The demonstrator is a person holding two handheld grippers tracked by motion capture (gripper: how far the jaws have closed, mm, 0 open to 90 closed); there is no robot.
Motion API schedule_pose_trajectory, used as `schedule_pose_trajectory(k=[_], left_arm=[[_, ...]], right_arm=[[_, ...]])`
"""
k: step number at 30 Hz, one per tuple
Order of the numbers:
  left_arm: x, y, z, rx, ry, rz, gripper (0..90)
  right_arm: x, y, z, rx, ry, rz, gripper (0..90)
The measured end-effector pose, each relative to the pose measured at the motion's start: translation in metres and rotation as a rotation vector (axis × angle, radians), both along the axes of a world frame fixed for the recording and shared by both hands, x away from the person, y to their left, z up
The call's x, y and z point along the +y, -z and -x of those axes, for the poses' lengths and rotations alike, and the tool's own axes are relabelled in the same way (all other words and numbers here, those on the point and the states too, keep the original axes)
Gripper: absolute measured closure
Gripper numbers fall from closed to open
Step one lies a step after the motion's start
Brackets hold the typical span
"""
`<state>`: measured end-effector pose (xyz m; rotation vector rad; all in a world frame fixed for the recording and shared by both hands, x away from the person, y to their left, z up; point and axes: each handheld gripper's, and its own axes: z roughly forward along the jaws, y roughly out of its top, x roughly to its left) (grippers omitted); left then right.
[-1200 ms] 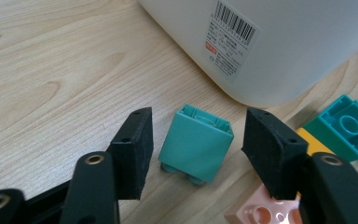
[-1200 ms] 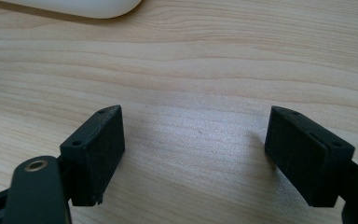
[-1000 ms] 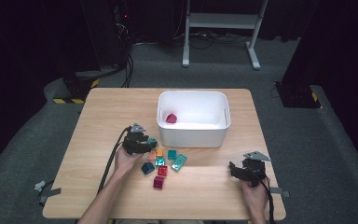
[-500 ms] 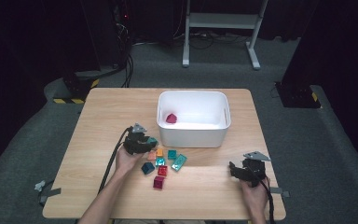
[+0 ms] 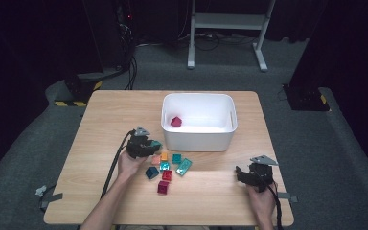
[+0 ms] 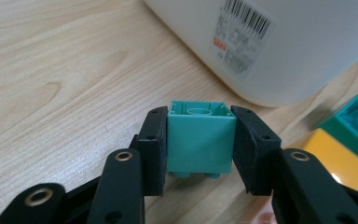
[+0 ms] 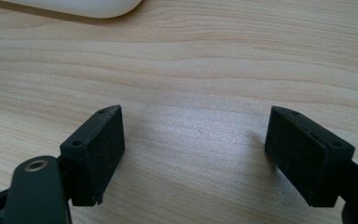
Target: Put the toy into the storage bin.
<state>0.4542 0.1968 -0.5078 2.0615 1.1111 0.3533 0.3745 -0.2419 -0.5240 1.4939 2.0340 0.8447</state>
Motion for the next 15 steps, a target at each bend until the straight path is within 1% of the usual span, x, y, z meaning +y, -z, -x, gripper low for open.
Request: schedule_pose_trajectory(k=[8,12,15], left_arm=[[0.007,-0.011,0.005,0.016,0.004,0.016,58.7],[0.010,-0.017,0.009,0.010,0.011,0.027,58.7],[0.012,-0.024,0.012,-0.003,0.003,0.040,58.7]], right_arm=[[0.000,0.000,0.000,0.001,0.000,-0.001,19.8],[0.000,0.000,0.000,0.001,-0.001,-0.001,19.8],[0.000,0.000,0.000,0.000,-0.001,-0.001,19.8]])
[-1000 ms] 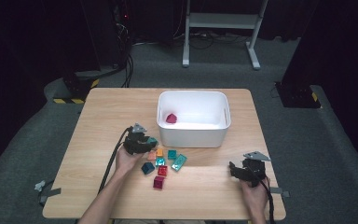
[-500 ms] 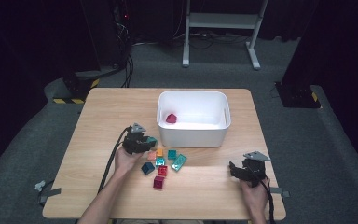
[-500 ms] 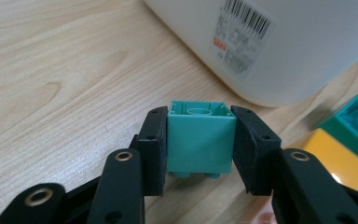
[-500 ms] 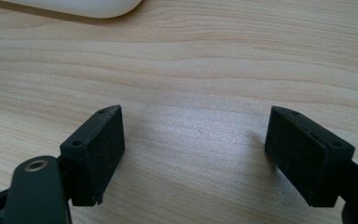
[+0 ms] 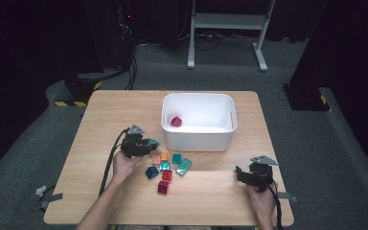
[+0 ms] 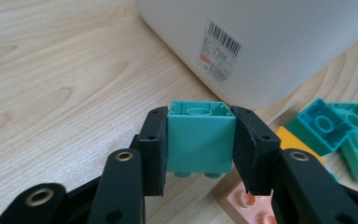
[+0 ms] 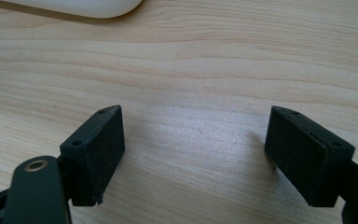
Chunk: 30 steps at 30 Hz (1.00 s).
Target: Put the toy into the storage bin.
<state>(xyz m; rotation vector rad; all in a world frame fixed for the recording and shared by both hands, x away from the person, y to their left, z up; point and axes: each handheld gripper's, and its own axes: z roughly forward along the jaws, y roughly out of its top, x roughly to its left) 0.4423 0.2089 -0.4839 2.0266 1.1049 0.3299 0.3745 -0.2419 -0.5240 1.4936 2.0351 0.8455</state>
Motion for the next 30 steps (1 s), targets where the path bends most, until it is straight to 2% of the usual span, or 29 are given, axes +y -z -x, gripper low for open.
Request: schedule_pose_trajectory(k=[4,6,11,15,18,23,26,30], left_arm=[[0.002,-0.006,0.002,-0.011,-0.010,0.009,58.7],[0.004,-0.009,0.003,-0.001,-0.016,0.025,58.7],[0.006,-0.016,0.004,0.002,-0.017,0.033,58.7],[0.006,-0.026,0.005,-0.012,-0.012,0.055,58.7],[0.006,-0.030,0.006,-0.022,-0.007,0.056,58.7],[0.008,-0.033,0.008,-0.006,-0.018,0.063,58.7],[0.012,-0.036,0.009,-0.004,-0.018,0.084,58.7],[0.015,-0.039,0.008,-0.003,-0.020,0.073,58.7]], right_arm=[[0.000,0.000,0.000,0.000,-0.001,0.000,19.8],[0.000,0.000,0.000,-0.001,-0.001,0.000,19.8],[0.000,0.000,0.000,-0.001,-0.002,0.000,19.8],[0.000,0.000,0.000,-0.001,-0.003,0.001,19.8],[0.000,0.000,0.000,0.000,-0.003,0.000,19.7],[0.000,0.000,0.000,0.000,-0.003,0.000,19.8],[0.000,0.000,0.000,-0.001,-0.003,0.000,19.7],[0.000,0.000,0.000,-0.001,-0.003,0.000,19.8]])
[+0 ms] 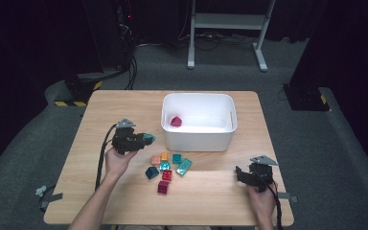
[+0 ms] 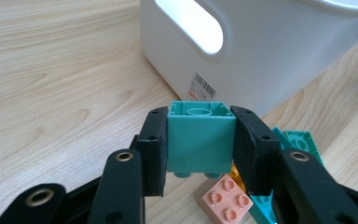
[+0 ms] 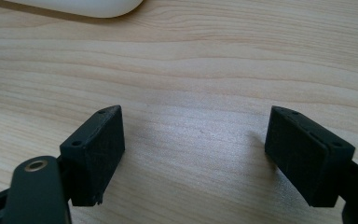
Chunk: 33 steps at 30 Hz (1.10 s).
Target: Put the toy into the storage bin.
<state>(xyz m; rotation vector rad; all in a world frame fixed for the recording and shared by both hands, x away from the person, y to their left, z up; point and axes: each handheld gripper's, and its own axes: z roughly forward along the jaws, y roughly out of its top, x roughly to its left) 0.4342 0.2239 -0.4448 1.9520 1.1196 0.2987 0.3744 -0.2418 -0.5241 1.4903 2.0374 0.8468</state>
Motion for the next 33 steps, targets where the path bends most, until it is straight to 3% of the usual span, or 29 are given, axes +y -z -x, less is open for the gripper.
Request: schedule_pose_trajectory(k=[11,23,25,33], left_arm=[[-0.005,-0.024,0.001,-0.038,0.026,0.009,58.7],[-0.008,-0.044,-0.002,-0.035,0.048,0.068,58.7],[-0.009,-0.049,-0.003,-0.043,0.050,0.053,58.7],[-0.013,-0.070,-0.006,-0.069,0.055,0.059,58.7]], right_arm=[[0.000,0.000,0.000,0.000,0.000,0.000,19.7],[0.000,0.000,0.000,0.000,-0.002,0.000,19.7],[0.000,0.000,0.000,0.000,-0.002,0.000,19.7],[0.000,0.000,0.000,0.000,-0.002,0.000,19.7]])
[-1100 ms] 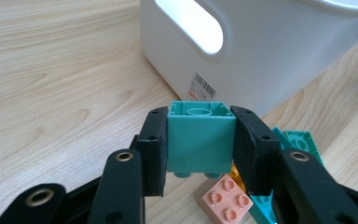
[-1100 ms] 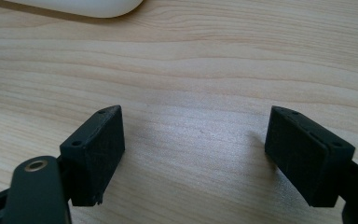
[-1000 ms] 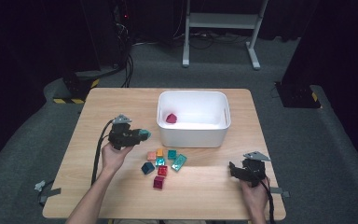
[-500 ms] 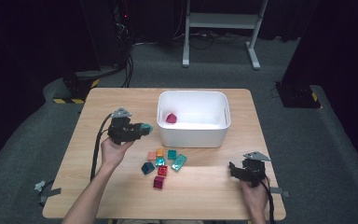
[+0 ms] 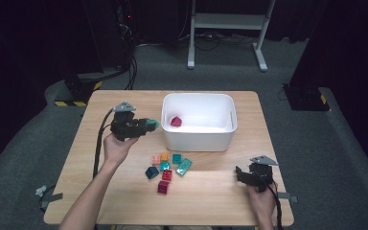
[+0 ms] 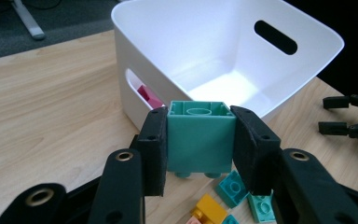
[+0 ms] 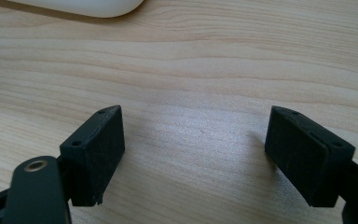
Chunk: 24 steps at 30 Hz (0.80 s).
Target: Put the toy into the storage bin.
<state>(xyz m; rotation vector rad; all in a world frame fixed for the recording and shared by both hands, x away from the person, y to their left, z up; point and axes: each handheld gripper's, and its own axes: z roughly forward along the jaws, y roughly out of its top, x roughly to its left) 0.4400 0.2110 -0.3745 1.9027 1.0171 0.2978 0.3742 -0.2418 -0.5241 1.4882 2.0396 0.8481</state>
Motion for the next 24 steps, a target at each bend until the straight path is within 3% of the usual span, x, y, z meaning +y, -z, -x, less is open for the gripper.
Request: schedule_pose_trajectory(k=[8,24], left_arm=[[-0.010,-0.009,-0.009,0.007,0.017,0.040,58.7],[-0.045,-0.020,-0.031,-0.005,0.046,0.017,58.6]], right_arm=[[0.000,0.000,0.000,0.000,0.000,0.000,19.7],[0.000,0.000,0.000,0.000,-0.001,0.000,19.7]])
